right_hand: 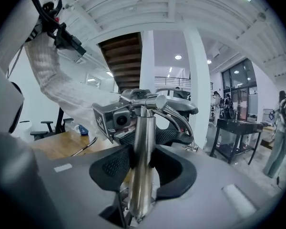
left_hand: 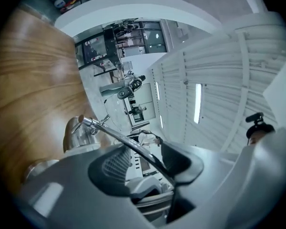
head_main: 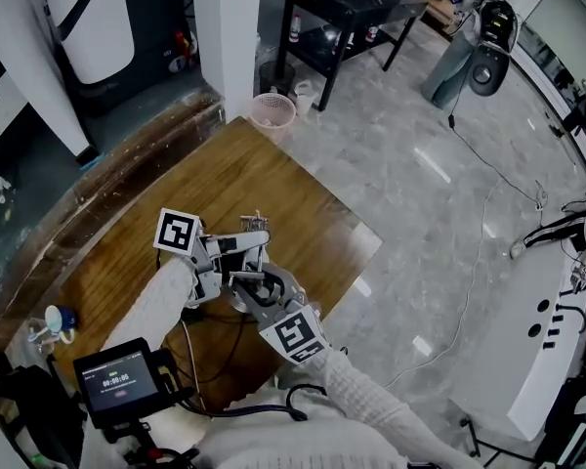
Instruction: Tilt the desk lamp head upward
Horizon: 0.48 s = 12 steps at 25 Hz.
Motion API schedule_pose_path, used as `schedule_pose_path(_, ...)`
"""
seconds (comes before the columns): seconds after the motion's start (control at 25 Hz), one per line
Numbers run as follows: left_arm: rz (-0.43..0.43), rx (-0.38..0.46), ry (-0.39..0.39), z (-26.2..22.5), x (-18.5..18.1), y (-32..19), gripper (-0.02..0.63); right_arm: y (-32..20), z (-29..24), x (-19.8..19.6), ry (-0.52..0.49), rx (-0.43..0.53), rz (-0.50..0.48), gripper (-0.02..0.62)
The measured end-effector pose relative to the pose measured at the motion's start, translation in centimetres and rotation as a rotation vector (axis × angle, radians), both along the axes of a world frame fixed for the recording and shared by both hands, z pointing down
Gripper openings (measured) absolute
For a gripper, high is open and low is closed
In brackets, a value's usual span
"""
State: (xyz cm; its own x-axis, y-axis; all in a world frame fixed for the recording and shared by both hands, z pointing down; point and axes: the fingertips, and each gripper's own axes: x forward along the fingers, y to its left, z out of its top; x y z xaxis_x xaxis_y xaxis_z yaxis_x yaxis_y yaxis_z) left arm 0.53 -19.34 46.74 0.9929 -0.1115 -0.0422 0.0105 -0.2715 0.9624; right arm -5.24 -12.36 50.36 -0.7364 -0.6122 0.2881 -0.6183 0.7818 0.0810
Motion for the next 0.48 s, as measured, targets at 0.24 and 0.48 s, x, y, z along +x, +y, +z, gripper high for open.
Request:
schedule_pose_path(0.24, -0.045, 0.11, -0.048, -0.5, -0.2, -0.2, 0.202, -0.3, 0.4, -0.1, 0.006, -0.041, 0.003, 0.14)
schedule_pose_path(0.48, -0.136, 0.594, -0.135, -4.2, -1.0, -0.8, 0.179, -0.5, 0.8, -0.2, 0.01, -0.079, -0.017, 0.141)
